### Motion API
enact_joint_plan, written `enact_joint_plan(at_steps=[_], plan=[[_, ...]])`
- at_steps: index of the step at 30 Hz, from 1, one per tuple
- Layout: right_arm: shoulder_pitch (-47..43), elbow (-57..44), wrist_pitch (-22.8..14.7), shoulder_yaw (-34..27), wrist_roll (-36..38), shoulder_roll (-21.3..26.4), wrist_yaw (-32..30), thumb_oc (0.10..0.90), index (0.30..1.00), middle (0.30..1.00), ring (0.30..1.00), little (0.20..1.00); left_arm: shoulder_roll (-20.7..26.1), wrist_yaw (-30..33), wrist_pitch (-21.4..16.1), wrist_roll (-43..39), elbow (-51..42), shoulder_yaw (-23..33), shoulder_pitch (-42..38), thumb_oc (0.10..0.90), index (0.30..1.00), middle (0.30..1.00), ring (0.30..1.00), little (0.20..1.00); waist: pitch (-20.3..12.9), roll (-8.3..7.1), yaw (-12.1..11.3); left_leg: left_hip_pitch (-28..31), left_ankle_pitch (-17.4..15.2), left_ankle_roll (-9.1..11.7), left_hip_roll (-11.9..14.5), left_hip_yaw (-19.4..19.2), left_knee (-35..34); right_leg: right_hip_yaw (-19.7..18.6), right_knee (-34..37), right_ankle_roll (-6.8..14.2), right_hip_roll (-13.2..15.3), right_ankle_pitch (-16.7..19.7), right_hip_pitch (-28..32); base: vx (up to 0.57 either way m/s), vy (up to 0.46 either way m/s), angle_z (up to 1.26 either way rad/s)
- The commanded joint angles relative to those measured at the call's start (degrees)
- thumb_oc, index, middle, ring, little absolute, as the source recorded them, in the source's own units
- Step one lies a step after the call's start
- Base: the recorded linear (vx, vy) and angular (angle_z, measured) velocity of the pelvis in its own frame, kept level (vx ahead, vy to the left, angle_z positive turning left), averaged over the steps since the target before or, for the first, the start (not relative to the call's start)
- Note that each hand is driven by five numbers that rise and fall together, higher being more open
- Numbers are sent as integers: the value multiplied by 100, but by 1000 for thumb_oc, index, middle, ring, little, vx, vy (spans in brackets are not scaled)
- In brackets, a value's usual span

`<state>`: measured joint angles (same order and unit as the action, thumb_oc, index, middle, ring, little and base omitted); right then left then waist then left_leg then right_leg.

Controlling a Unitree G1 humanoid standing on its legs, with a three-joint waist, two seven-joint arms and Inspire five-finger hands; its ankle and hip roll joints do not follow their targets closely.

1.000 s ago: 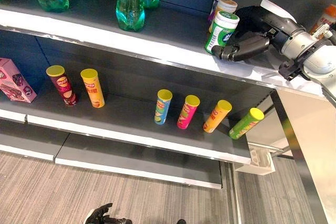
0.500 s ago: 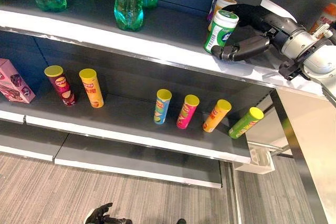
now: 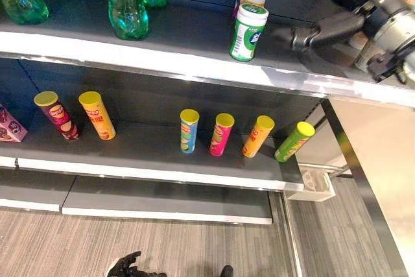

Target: Put the goods on the table back onto the shelves and tidy them up.

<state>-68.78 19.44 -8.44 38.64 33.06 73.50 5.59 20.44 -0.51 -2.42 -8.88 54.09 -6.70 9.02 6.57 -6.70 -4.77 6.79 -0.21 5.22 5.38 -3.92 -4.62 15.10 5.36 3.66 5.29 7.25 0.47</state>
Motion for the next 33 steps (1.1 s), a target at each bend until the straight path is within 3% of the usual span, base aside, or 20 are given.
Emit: enact_joint_plan(at_steps=[1, 2, 3, 4, 5, 9, 10, 13, 17, 19, 21, 24, 26, 33], plan=[[-391, -72, -641, -858, 254, 491, -814, 800, 900, 900, 900, 900, 309, 35, -221, 154, 107, -180, -87, 800, 900, 900, 900, 900, -319, -326, 11, -224, -144, -51, -59, -353, -38, -154, -36, 753, 558, -488, 580, -9, 57, -9], [-170, -260, -688, -1189, 95, 588, -982, 800, 900, 900, 900, 900, 267, 55, -224, 195, 107, -144, -99, 800, 900, 900, 900, 900, -322, -279, 74, -222, -159, -68, -72, -385, -38, -183, -36, 772, 565, -464, 552, -15, 109, -20], [619, -843, -840, -2187, -275, 710, -1341, 800, 900, 900, 900, 900, 134, 99, -241, 291, 98, -38, -99, 800, 900, 900, 900, 900, -320, -159, 255, -219, -202, -122, -97, -454, -38, -282, -36, 817, 601, -394, 467, -13, 117, -27], [1090, -1154, -876, -2734, -448, 700, -1448, 800, 900, 900, 900, 900, 133, 101, -244, 328, 87, -10, -92, 800, 900, 900, 900, 900, -324, -148, 294, -218, -218, -144, -105, -483, -38, -329, -36, 833, 609, -370, 431, -26, 177, -40], [2023, -1542, -904, -3809, -849, 775, -1739, 800, 900, 900, 900, 900, 86, 118, -255, 416, 74, 67, -59, 800, 900, 900, 900, 900, -330, -117, 461, -220, -257, -203, -145, -585, -38, -474, -36, 888, 647, -268, 324, -20, 141, -41], [3799, -1828, -791, -5604, -1282, 667, -2092, 800, 900, 900, 900, 900, 153, 122, -249, 503, -88, 96, -56, 800, 900, 900, 900, 900, -257, -139, 728, -243, -332, -313, -231, -785, -38, -782, -51, 985, 691, -49, 67, -66, 128, -57], [4470, -1825, -713, -6155, -1362, 614, -2127, 800, 900, 900, 900, 900, 295, 97, -239, 479, -250, 75, -99, 800, 900, 900, 900, 900, -112, -200, 786, -297, -319, -355, -231, -918, -38, -864, -166, 1033, 692, 176, -162, -131, 56, -92], [4972, -1671, -541, -6440, -1505, 590, -2103, 800, 900, 900, 900, 900, 505, 73, -218, 462, -416, 56, -184, 800, 900, 900, 900, 900, 87, -216, 748, -364, -264, -367, -110, -1174, -38, -748, -501, 1064, 706, 251, -446, -191, -6, -89], [5303, -1448, -387, -6556, -1641, 596, -1997, 800, 900, 900, 900, 900, 686, 81, -170, 398, -579, 191, -132, 800, 900, 900, 900, 900, 110, -80, 673, -349, -193, -304, 169, -1619, -38, 54, -768, 937, 1012, 70, -315, -91, -9, -73], [5232, -1256, -348, -6417, -1603, 618, -1931, 800, 900, 900, 900, 900, 722, 67, -166, 357, -569, 215, -74, 800, 900, 900, 900, 900, 47, -44, 575, -277, -306, -255, 240, -1756, -12, 322, -838, 1031, 1231, 115, -171, 8, -42, -95], [5228, -1035, -234, -6234, -1557, 565, -1760, 800, 900, 900, 900, 900, 739, 25, -153, 334, -596, 269, -20, 800, 900, 900, 900, 900, -29, -118, 460, -273, -226, -205, 299, -2145, 25, 961, -914, 1094, 1554, 408, -19, -35, -162, -79], [5547, -985, -84, -6334, -1615, 468, -1574, 800, 900, 900, 900, 900, 771, -35, -133, 348, -613, 328, 12, 800, 900, 900, 900, 900, -142, -281, 445, -243, -228, -97, 347, -2351, 133, 1097, -485, 1096, 1409, 285, 221, 12, -203, -93], [5763, -976, -49, -6417, -1499, 369, -1451, 800, 900, 900, 900, 900, 678, -49, -135, 339, -614, 408, 16, 800, 900, 900, 900, 900, -221, -347, 457, -247, -134, 66, 536, -2394, 242, 964, -75, 1066, 1108, 26, 316, 40, -286, -59], [5899, -1124, -184, -6341, -826, 301, -1078, 800, 900, 900, 900, 900, 567, -98, -130, 165, -751, 346, -8, 800, 900, 900, 900, 900, -185, -165, 630, -208, 144, 431, 1172, -2330, 410, 670, -38, 684, 437, -530, 321, 24, -256, -21]])
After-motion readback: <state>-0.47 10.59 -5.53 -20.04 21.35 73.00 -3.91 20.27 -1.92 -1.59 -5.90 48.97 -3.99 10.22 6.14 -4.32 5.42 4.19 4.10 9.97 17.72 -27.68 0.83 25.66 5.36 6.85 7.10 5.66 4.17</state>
